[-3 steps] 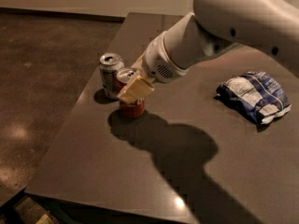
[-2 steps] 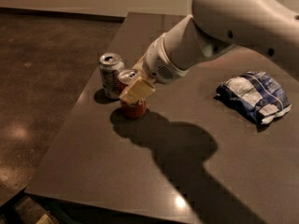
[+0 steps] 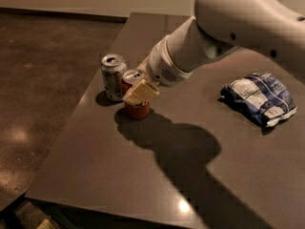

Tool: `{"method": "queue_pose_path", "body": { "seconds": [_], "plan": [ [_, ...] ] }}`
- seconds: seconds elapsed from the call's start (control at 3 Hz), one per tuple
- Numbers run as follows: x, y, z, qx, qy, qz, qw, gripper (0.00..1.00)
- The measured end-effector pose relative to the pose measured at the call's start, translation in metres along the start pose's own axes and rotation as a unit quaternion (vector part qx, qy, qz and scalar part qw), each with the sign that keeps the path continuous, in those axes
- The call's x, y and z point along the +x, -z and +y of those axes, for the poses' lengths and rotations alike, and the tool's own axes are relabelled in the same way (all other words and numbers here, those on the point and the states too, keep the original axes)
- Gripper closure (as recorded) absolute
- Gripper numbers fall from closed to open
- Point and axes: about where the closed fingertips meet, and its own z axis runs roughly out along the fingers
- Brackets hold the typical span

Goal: Move coke can near 7up can

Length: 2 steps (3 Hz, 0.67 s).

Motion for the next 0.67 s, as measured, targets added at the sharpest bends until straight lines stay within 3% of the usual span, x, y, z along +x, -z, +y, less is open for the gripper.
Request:
{"method": "queue_pose_path", "body": {
  "seconds": [0.33, 0.67],
  "plan": [
    [-0.0013, 0.0000, 0.0012, 0.000, 0.002, 0.000, 1.0000, 0.00],
    [-0.0014, 0.0000, 0.0013, 0.000, 0.002, 0.000, 1.0000, 0.00]
  ]
}}
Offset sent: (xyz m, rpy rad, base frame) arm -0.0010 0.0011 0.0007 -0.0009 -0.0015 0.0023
